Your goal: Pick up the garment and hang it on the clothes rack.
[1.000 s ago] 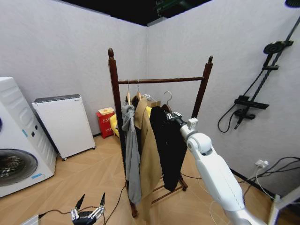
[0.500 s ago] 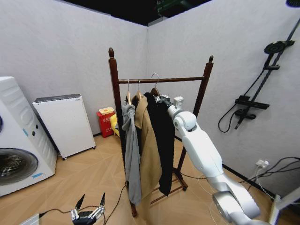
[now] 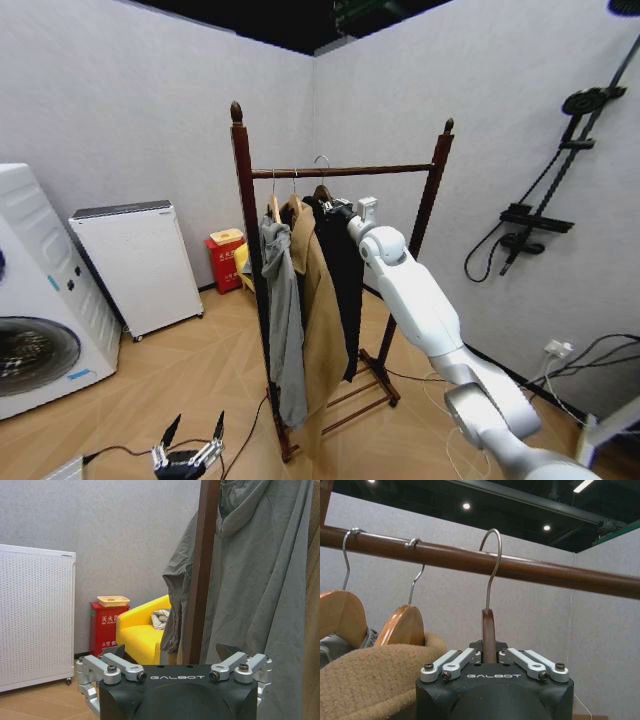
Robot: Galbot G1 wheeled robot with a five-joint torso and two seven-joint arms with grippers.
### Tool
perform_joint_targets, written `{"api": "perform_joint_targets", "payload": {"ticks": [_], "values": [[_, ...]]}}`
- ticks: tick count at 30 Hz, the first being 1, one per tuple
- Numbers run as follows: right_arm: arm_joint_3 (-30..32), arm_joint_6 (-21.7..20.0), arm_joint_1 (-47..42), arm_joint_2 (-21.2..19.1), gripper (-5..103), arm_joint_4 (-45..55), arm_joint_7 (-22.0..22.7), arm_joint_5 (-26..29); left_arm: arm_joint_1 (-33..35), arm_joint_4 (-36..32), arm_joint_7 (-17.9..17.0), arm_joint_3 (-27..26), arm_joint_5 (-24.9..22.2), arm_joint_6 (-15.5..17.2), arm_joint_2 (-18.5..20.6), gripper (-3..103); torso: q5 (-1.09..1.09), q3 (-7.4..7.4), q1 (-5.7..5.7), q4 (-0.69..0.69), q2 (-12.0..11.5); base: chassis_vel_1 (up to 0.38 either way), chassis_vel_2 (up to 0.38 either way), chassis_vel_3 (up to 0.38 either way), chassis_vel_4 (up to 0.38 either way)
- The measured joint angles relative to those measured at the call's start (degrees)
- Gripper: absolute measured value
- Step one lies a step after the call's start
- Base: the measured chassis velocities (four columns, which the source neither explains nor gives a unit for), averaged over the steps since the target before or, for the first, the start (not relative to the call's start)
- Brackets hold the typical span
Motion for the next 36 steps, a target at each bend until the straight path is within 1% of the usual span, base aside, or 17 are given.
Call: {"api": "perform_joint_targets", "payload": {"ticks": [6,8,11,12,14,16,17,18,21,23,24,26,27,29,30,32,36], "values": [[0.3,-0.4,-1.0,0.5,7,-0.9,-0.3,-0.7,0.0,0.0,0.0,0.0,0.0,0.0,0.0,100,0.0,-0.01,0.0,0.0,0.0,0.0,0.0,0.0,0.0],[0.4,-0.3,-1.4,0.3,13,-0.6,-0.4,-0.7,0.0,0.0,0.0,0.0,0.0,0.0,0.0,100,0.0,-0.01,-0.01,-0.01,0.0,0.0,0.0,0.0,0.0],[1.1,-0.3,-3.6,-0.5,28,2.8,1.4,1.5,0.0,0.0,0.0,0.0,0.0,0.0,0.0,100,0.0,-0.01,0.0,0.01,0.0,0.0,0.0,0.0,0.0],[1.1,-0.3,-3.6,-0.5,28,2.8,1.4,1.5,0.0,0.0,0.0,0.0,0.0,0.0,0.0,100,0.0,-0.01,0.0,0.01,0.0,0.0,0.0,0.0,0.0],[2.2,-0.5,-6.3,-1.6,39,6.8,2.7,3.3,0.0,0.0,0.0,0.0,0.0,0.0,0.0,100,0.0,-0.01,0.0,0.02,0.0,0.0,0.0,0.0,0.0],[2.9,-0.5,-7.9,-2.2,39,9.0,3.3,4.1,0.0,0.0,0.0,0.0,0.0,0.0,0.0,100,0.0,-0.01,-0.01,0.0,0.0,0.0,0.0,0.0,0.0],[4.1,-0.2,-10.9,-3.0,50,12.5,4.0,5.0,0.0,0.0,0.0,0.0,0.0,0.0,0.0,100,0.01,-0.01,-0.01,0.0,0.0,0.0,0.0,0.0,0.0],[6.2,-0.2,-15.1,-3.9,56,16.7,4.8,5.6,0.0,0.0,0.0,0.0,0.0,0.0,0.0,100,0.0,-0.01,0.0,0.02,0.0,0.0,0.0,0.0,0.0],[8.1,-0.3,-19.4,-4.9,61,20.2,5.1,5.8,0.0,0.0,0.0,0.0,0.0,0.0,0.0,100,0.02,-0.02,-0.01,0.01,0.0,0.0,0.0,0.0,0.0],[11.8,-0.6,-28.8,-8.1,72,27.2,6.2,6.2,0.0,0.0,0.0,0.0,0.0,0.0,0.0,100,0.04,-0.01,-0.01,-0.02,0.0,0.0,0.0,0.0,0.0],[11.8,-0.6,-28.8,-8.1,72,27.2,6.2,6.2,0.0,0.0,0.0,0.0,0.0,0.0,0.0,100,0.04,-0.01,-0.01,-0.02,0.0,0.0,0.0,0.0,0.0],[16.2,-0.3,-37.1,-10.0,83,32.6,6.8,4.8,0.0,0.0,0.0,0.0,0.0,0.0,0.0,100,0.0,-0.02,-0.01,-0.02,0.0,0.0,0.0,0.0,0.0],[16.2,-0.3,-37.1,-10.0,83,32.6,6.8,4.8,0.0,0.0,0.0,0.0,0.0,0.0,0.0,100,0.0,-0.02,-0.01,-0.02,0.0,0.0,0.0,0.0,0.0],[20.4,-0.2,-45.5,-9.2,93,36.9,7.0,2.6,0.0,0.0,0.0,0.0,0.0,0.0,0.0,100,0.02,-0.01,-0.01,-0.02,0.0,0.0,0.0,0.0,0.0],[20.4,-0.2,-45.5,-9.2,93,36.9,7.0,2.6,0.0,0.0,0.0,0.0,0.0,0.0,0.0,100,0.02,-0.01,-0.01,-0.02,0.0,0.0,0.0,0.0,0.0],[25.2,0.2,-53.5,-6.4,99,39.7,7.3,0.4,0.0,0.0,0.0,0.0,0.0,0.0,0.0,100,0.02,-0.02,-0.02,-0.01,0.0,0.0,0.0,0.0,0.0],[30.7,1.7,-59.8,-2.5,100,40.4,7.4,-2.9,0.0,0.0,0.0,0.0,0.0,0.0,0.0,100,0.01,-0.01,-0.02,0.0,0.0,0.0,0.0,0.0,0.0]]}}
